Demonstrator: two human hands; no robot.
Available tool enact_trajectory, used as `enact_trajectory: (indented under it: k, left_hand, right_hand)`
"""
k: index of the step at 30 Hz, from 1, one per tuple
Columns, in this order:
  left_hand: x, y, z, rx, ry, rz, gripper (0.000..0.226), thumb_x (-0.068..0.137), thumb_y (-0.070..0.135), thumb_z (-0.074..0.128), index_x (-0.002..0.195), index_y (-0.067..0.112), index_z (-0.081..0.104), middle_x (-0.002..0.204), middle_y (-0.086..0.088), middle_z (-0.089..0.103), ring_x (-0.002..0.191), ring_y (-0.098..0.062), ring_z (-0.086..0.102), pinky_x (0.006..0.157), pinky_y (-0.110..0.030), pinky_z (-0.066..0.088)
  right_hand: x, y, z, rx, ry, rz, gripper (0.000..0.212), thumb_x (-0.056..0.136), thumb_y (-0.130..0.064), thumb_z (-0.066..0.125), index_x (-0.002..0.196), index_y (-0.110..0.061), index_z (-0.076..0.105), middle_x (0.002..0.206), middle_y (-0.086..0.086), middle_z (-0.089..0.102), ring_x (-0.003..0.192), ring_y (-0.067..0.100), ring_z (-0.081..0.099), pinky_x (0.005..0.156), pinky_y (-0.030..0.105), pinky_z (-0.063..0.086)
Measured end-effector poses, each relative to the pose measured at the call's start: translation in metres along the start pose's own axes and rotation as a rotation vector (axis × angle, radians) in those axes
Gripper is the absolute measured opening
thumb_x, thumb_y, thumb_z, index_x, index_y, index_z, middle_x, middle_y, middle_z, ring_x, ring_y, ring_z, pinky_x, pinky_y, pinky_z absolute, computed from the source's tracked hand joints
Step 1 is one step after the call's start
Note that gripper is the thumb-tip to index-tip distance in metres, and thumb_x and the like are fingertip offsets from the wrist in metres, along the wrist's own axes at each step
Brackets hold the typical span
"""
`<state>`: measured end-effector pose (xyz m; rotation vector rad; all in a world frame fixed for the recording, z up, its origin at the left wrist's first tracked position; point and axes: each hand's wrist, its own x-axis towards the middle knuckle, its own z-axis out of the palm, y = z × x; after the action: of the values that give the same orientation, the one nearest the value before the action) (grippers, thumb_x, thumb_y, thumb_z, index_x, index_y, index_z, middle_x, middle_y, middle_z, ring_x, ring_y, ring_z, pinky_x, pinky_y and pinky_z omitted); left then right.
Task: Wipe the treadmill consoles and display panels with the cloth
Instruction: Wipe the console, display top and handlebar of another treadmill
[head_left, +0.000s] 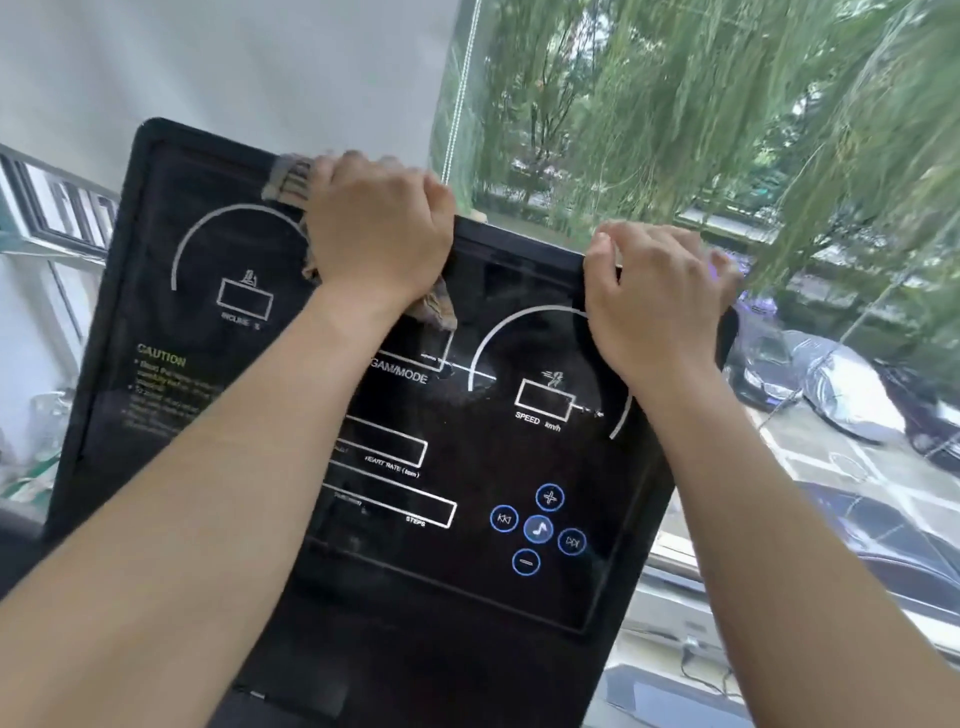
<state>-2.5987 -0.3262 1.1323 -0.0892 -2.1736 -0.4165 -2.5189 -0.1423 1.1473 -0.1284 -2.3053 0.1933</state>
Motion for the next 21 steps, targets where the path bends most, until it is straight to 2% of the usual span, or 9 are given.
enact_trajectory:
  k: [4, 7, 9, 10, 12, 14, 17, 18, 21]
  left_hand:
    - [-0.028, 0.097, 0.001, -0.094, -0.086, 0.216, 0.047, 0.096, 0.035, 0.022, 0.072, 0.019, 0.060, 0.067, 0.000, 0.052, 0.067, -0.021, 0.044, 0.079, -0.035, 0.033]
    - [-0.049, 0.153, 0.002, -0.148, -0.126, 0.338, 0.044, 0.096, 0.034, 0.029, 0.082, 0.017, 0.068, 0.079, -0.001, 0.068, 0.078, -0.024, 0.057, 0.089, -0.039, 0.036]
    - [-0.060, 0.165, 0.007, -0.170, -0.084, 0.398, 0.039, 0.095, 0.033, 0.035, 0.089, 0.015, 0.069, 0.086, -0.003, 0.070, 0.086, -0.027, 0.060, 0.093, -0.043, 0.036]
    - [-0.065, 0.166, 0.010, -0.168, -0.072, 0.429, 0.038, 0.095, 0.033, 0.035, 0.098, 0.014, 0.068, 0.094, -0.005, 0.069, 0.094, -0.029, 0.060, 0.097, -0.046, 0.035]
    - [-0.079, 0.168, 0.013, -0.152, -0.070, 0.495, 0.043, 0.095, 0.034, 0.033, 0.122, 0.013, 0.059, 0.119, -0.007, 0.062, 0.116, -0.031, 0.052, 0.108, -0.050, 0.027]
    - [-0.096, 0.169, 0.013, -0.159, -0.085, 0.546, 0.050, 0.097, 0.035, 0.032, 0.141, 0.013, 0.043, 0.143, -0.006, 0.046, 0.136, -0.029, 0.036, 0.116, -0.050, 0.016]
    - [-0.137, 0.161, 0.012, -0.197, -0.129, 0.589, 0.056, 0.100, 0.037, 0.030, 0.150, 0.010, 0.027, 0.157, -0.007, 0.026, 0.146, -0.023, 0.018, 0.118, -0.047, 0.011]
    - [-0.154, 0.155, 0.012, -0.207, -0.149, 0.598, 0.057, 0.101, 0.037, 0.031, 0.150, 0.009, 0.026, 0.157, -0.007, 0.025, 0.147, -0.023, 0.018, 0.119, -0.046, 0.011]
    - [-0.206, 0.138, 0.011, -0.161, -0.216, 0.629, 0.060, 0.100, 0.038, 0.034, 0.151, 0.008, 0.023, 0.157, -0.008, 0.023, 0.147, -0.025, 0.016, 0.120, -0.044, 0.008]
  right_hand:
    - [-0.017, 0.055, -0.007, 0.243, 0.030, 0.306, 0.047, 0.095, -0.046, 0.034, 0.127, -0.022, 0.058, 0.125, 0.005, 0.062, 0.118, 0.023, 0.051, 0.103, 0.042, 0.035]
    - [-0.036, 0.076, -0.007, 0.969, -0.044, 0.662, 0.043, 0.093, -0.054, 0.039, 0.105, -0.021, 0.064, 0.098, 0.000, 0.066, 0.088, 0.017, 0.061, 0.081, 0.039, 0.050]
    - [-0.047, 0.086, -0.001, 1.281, -0.166, 0.828, 0.038, 0.099, -0.053, 0.039, 0.111, -0.026, 0.063, 0.106, -0.002, 0.070, 0.092, 0.017, 0.066, 0.077, 0.037, 0.051]
    - [-0.051, 0.089, 0.003, 1.322, -0.188, 0.839, 0.038, 0.099, -0.054, 0.039, 0.120, -0.030, 0.059, 0.120, -0.002, 0.066, 0.105, 0.018, 0.064, 0.085, 0.038, 0.050]
    - [-0.056, 0.091, 0.003, 1.349, -0.167, 0.821, 0.048, 0.096, -0.057, 0.042, 0.138, -0.035, 0.047, 0.141, -0.003, 0.053, 0.124, 0.016, 0.053, 0.104, 0.045, 0.041]
    - [-0.054, 0.094, -0.001, 1.322, -0.104, 0.709, 0.057, 0.094, -0.053, 0.045, 0.147, -0.032, 0.038, 0.145, -0.009, 0.047, 0.129, 0.008, 0.048, 0.109, 0.041, 0.038]
    - [-0.057, 0.089, -0.011, 1.116, -0.071, 0.485, 0.046, 0.103, -0.031, 0.041, 0.148, -0.023, 0.034, 0.126, -0.021, 0.051, 0.112, -0.016, 0.050, 0.089, 0.009, 0.042]
    - [-0.061, 0.085, -0.014, 1.009, -0.063, 0.407, 0.047, 0.102, -0.028, 0.043, 0.148, -0.022, 0.034, 0.122, -0.021, 0.052, 0.107, -0.018, 0.050, 0.087, 0.006, 0.040]
    - [-0.097, 0.077, -0.008, 0.710, -0.074, 0.237, 0.062, 0.099, -0.028, 0.049, 0.153, -0.029, 0.019, 0.142, -0.005, 0.047, 0.125, 0.003, 0.047, 0.103, 0.018, 0.037]
